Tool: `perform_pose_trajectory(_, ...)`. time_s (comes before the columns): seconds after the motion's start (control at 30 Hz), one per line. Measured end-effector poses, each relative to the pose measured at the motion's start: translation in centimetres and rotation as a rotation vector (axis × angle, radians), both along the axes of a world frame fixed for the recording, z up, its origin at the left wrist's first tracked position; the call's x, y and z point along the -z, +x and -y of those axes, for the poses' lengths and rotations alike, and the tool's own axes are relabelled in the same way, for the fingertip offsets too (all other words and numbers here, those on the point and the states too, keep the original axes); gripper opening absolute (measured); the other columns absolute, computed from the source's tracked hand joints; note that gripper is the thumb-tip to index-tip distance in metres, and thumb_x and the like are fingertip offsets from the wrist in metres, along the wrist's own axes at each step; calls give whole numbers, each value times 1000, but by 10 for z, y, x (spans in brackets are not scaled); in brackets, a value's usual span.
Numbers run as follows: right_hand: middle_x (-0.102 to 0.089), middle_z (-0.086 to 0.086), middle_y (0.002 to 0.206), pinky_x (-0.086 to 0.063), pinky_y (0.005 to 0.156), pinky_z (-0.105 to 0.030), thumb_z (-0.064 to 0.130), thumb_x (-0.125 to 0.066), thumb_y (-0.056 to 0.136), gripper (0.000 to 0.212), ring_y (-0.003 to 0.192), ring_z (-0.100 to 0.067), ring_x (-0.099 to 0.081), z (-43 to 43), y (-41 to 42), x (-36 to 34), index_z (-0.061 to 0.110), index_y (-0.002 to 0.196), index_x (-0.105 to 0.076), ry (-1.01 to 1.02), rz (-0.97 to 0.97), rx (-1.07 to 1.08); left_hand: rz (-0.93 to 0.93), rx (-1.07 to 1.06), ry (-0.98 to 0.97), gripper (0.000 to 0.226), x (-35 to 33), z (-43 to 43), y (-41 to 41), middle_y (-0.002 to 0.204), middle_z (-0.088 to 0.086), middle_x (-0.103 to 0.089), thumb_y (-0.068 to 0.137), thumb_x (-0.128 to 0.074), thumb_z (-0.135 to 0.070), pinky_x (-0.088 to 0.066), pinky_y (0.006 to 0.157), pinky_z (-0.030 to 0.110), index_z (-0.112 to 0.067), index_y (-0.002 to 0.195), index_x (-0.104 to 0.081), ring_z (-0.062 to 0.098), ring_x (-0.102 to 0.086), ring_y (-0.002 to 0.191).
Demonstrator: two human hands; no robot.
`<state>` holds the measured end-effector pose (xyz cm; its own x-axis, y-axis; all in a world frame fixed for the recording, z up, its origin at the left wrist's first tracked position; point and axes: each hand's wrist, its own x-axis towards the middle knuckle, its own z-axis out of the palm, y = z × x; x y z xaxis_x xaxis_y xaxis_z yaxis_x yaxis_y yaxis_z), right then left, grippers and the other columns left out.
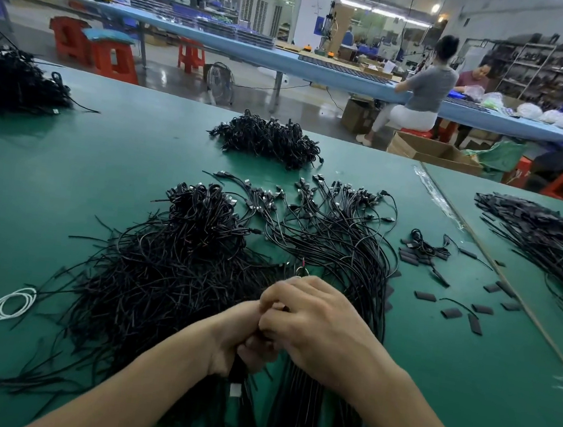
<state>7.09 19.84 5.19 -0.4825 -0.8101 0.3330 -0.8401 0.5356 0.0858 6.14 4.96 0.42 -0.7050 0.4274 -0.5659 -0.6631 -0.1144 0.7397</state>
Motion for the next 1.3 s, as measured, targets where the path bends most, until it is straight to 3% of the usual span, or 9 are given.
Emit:
perform_pose_trajectory(0.13, -60, 15, 98, -50, 85, -30, 22, -70, 89, 5, 92, -5, -57, -4, -3, 4, 23, 85, -74, -311, 525, 185, 150, 91, 82, 50, 1, 0, -2, 45, 1, -43, 101, -38, -32, -16, 25, 10, -15, 55, -50, 2, -27, 27)
perform_pose_trajectory(0.23, -59, 16, 95, -49, 81, -24, 18, -75, 84, 10, 91, -2, -59, -5, -11, 9, 27, 79, -74, -398, 642, 275, 129, 81, 119, 62, 5, -2, -3, 49, -3, -35, 94, -39, -68, -16, 26, 10, -19, 55, -46, 1, -24, 29)
perform_pose_trajectory(0.33, -61, 13, 91, -49, 75, -18, 15, -78, 83, 12, 83, -3, -62, -9, -15, 11, 26, 79, -74, -409, 719, 292, 90, 87, 206, 63, 5, 0, -2, 57, -3, -31, 79, -45, -81, -16, 29, 10, -21, 61, -45, 1, -23, 35)
perform_pose_trajectory(0.4, -66, 8, 91, -52, 76, -21, 13, -79, 81, 10, 81, -6, -65, -15, -15, 10, 22, 79, -75, -448, 758, 293, 50, 154, 255, 56, 1, 6, -1, 62, -5, -33, 78, -62, -75, -19, 29, 11, -21, 68, -50, 0, -25, 40)
perform_pose_trajectory(0.47, -71, 7, 95, -55, 78, -25, 10, -80, 79, 9, 83, -7, -67, -18, -15, 8, 19, 79, -77, -478, 812, 292, -103, 272, 209, 37, -2, 11, 3, 63, -9, -35, 76, -77, -46, -23, 34, 8, -21, 83, -51, -1, -28, 46)
perform_pose_trajectory(0.63, -74, 8, 88, -56, 81, -33, 17, -78, 82, 7, 85, -4, -67, -16, -9, 3, 25, 82, -77, -344, 724, 299, -334, 374, -36, 29, -4, 8, 4, 59, -8, -37, 80, -72, -3, -25, 37, 13, -22, 72, -50, 1, -33, 48)
perform_pose_trajectory(0.87, -64, 14, 92, -42, 81, -20, 26, -70, 88, 6, 93, -3, -50, -8, -1, -3, 28, 89, -75, -215, 463, 325, -404, 359, -140, 24, -11, 5, 2, 69, 3, -34, 68, -68, -13, -21, 39, 16, -10, 80, -48, 7, -27, 50)
perform_pose_trajectory(1.1, -67, 9, 86, -48, 72, -17, 12, -68, 86, 16, 82, -4, -62, -8, -6, 1, 26, 81, -66, -335, 710, 439, -605, 341, -363, 27, -8, 2, 2, 58, -8, -40, 89, -66, -1, -30, 44, 22, -24, 78, -56, 6, -35, 47)
perform_pose_trajectory(1.3, -66, 5, 79, -48, 66, -16, 6, -69, 83, 19, 75, -4, -62, -9, -4, 8, 23, 79, -62, -454, 770, 441, -692, 372, -381, 24, -6, 0, 2, 73, -17, -57, 88, -66, 4, -40, 66, 16, -18, 94, -60, -1, -50, 69)
